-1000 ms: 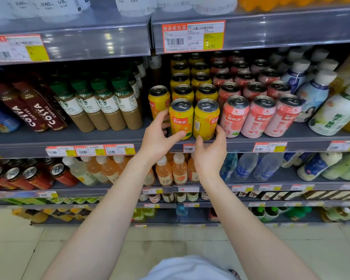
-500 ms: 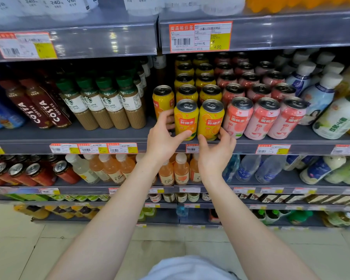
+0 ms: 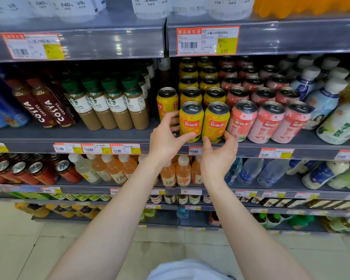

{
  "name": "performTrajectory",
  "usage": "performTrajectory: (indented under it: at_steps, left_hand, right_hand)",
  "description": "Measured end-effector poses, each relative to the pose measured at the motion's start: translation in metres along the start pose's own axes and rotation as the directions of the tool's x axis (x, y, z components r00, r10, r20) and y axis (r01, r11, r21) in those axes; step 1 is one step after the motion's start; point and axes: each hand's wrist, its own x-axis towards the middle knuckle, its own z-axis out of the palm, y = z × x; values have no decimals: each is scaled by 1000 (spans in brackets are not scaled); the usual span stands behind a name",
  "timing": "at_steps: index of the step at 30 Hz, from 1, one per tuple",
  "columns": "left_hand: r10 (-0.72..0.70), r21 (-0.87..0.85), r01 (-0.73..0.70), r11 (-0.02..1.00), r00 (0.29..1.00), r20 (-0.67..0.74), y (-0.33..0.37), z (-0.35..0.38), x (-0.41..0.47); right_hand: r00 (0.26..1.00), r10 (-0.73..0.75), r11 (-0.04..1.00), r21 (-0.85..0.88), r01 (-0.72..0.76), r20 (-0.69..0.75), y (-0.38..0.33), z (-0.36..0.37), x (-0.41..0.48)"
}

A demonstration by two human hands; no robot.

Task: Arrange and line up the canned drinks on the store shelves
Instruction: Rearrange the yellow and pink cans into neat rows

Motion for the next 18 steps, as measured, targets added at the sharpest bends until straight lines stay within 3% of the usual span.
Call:
performTrajectory:
  at_steps: [18]
  left_hand:
    - [24,-27,-24,999,1000,-9,-4,7,3]
  right_hand:
    - [999,-12,1000,3,12,-30,2,1,3]
